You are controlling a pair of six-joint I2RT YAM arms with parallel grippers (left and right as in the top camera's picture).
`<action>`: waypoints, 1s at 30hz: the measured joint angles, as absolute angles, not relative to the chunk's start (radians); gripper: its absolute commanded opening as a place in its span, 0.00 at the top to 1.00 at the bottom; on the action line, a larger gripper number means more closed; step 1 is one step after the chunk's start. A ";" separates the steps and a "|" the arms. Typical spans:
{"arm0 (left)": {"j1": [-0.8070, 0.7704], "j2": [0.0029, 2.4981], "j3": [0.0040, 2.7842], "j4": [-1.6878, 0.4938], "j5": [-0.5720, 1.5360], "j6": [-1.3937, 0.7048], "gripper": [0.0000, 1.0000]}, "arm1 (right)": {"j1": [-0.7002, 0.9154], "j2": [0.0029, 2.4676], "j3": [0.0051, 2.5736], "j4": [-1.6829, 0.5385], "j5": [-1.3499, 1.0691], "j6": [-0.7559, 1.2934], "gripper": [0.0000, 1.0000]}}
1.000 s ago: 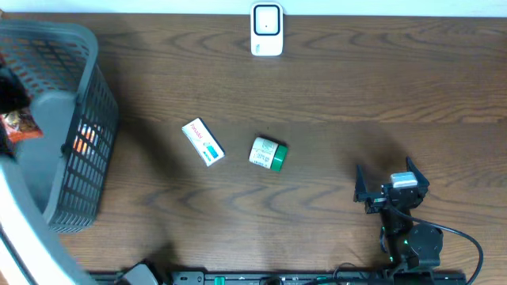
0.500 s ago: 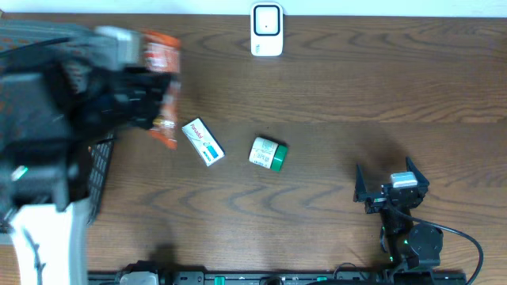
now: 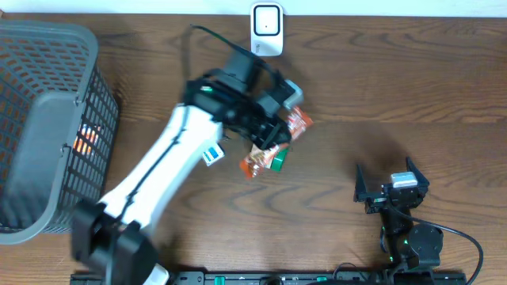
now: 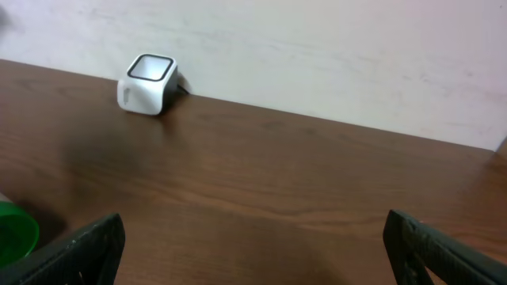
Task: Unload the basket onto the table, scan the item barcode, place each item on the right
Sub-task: 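Carry the chocolate bar right of the pill bottle and release it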
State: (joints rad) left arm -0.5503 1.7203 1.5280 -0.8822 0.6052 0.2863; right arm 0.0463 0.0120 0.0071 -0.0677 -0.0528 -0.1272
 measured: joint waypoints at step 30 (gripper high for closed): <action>-0.772 2.093 1.526 -0.387 0.056 -1.080 0.52 | 0.046 0.012 0.007 -0.068 -0.053 -0.127 0.01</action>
State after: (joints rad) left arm -0.7715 2.0933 1.5257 -0.3874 0.0555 -1.0798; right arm 0.0463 0.0120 0.0071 -0.0677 -0.0528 -0.1272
